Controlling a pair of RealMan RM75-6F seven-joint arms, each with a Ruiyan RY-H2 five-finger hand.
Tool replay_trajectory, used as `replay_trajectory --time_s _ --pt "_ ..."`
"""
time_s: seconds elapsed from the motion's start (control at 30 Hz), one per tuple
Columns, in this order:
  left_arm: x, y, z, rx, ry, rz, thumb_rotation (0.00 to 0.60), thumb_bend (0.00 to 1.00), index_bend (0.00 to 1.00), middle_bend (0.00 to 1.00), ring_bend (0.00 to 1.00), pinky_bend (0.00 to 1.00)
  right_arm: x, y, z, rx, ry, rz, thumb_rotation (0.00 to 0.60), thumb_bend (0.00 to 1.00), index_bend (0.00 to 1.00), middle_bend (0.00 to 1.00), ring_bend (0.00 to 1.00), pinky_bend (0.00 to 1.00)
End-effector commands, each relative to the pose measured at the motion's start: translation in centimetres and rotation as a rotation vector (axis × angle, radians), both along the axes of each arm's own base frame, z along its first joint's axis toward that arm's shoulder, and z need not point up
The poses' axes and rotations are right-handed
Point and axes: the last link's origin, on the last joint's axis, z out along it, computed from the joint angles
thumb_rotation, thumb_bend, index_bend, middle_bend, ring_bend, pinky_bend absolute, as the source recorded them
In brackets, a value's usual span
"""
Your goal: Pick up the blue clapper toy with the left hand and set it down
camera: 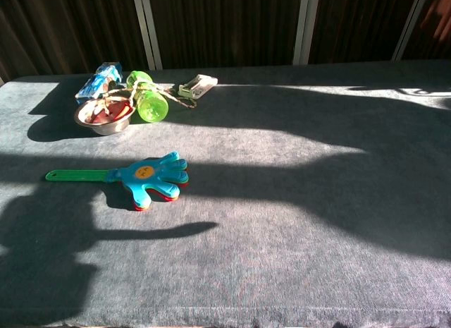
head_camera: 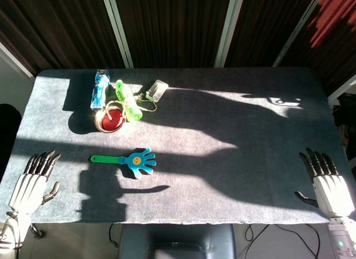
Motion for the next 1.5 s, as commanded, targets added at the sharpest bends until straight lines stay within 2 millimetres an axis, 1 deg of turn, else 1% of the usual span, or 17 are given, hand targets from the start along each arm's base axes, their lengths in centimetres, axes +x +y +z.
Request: replay_trajectory --time_s 0.03,0.2,0.33,0.43,0.47,0.57,0.67,0.8,0.87,1.0,1.13,1.5 --pt "0.0 0.1 -0.2 -0.008 0.007 -0.001 0.600 0.41 0.00 0.00 0.00 0.04 -0.1 0.0 0.3 -0.013 0.003 -0.001 0.600 0.12 0.00 0.00 0.00 0.00" --pt "0.4 0.4 -1.4 -0.073 -0.008 -0.026 0.600 0.41 0.00 0.00 0.00 0.03 0.3 0.7 0.7 -0.011 -0.013 0.012 0.600 0.12 0.00 0.00 0.00 0.00" --pt "1.5 1.2 -3.4 -0.199 -0.101 -0.094 0.600 0.41 0.00 0.00 0.00 0.02 0.4 1.1 0.8 0.003 -0.022 0.017 0.600 0.12 0.00 0.00 0.00 0.00" --pt "2.2 3.6 -4.9 -0.276 -0.213 -0.128 0.600 0.41 0.00 0.00 0.00 0.02 0.4 1.1 0.6 0.022 -0.022 0.012 0.600 0.12 0.00 0.00 0.00 0.00" --pt "2.2 4.6 -5.4 -0.285 -0.224 -0.131 0.600 0.41 0.00 0.00 0.00 0.02 0.3 1.0 0.4 0.031 -0.020 0.007 0.600 0.12 0.00 0.00 0.00 0.00" --pt "2.5 6.8 -6.7 -0.294 -0.231 -0.138 0.600 0.41 0.03 0.00 0.00 0.01 0.3 0.9 0.1 0.051 -0.023 -0.001 0.600 0.12 0.00 0.00 0.00 0.00" --pt "3.1 8.2 -8.1 -0.316 -0.244 -0.129 0.600 0.41 0.07 0.00 0.00 0.00 0.3 0.9 -0.1 0.066 -0.019 -0.006 0.600 0.12 0.00 0.00 0.00 0.00" --pt "3.1 9.9 -9.8 -0.376 -0.232 -0.079 0.600 0.41 0.16 0.00 0.00 0.00 0.3 0.9 -0.3 0.076 -0.015 -0.009 0.600 0.12 0.00 0.00 0.00 0.00" --pt "3.2 10.5 -10.5 -0.390 -0.225 -0.061 0.600 0.41 0.17 0.00 0.00 0.00 0.3 0.9 -0.4 0.080 -0.015 -0.009 0.600 0.12 0.00 0.00 0.00 0.00" --pt "3.5 11.1 -11.8 -0.398 -0.206 -0.064 0.600 0.42 0.20 0.00 0.00 0.00 0.2 0.9 -0.2 0.073 -0.017 -0.012 0.600 0.12 0.00 0.00 0.00 0.00" --pt "3.4 11.7 -12.8 -0.394 -0.165 -0.060 0.600 0.42 0.27 0.00 0.00 0.00 0.2 1.0 -0.2 0.084 -0.017 -0.013 0.600 0.12 0.00 0.00 0.00 0.00" --pt "3.1 13.0 -14.4 -0.393 -0.154 -0.026 0.600 0.42 0.31 0.01 0.00 0.00 0.2 1.0 -0.2 0.099 -0.020 -0.023 0.600 0.12 0.00 0.00 0.00 0.00"
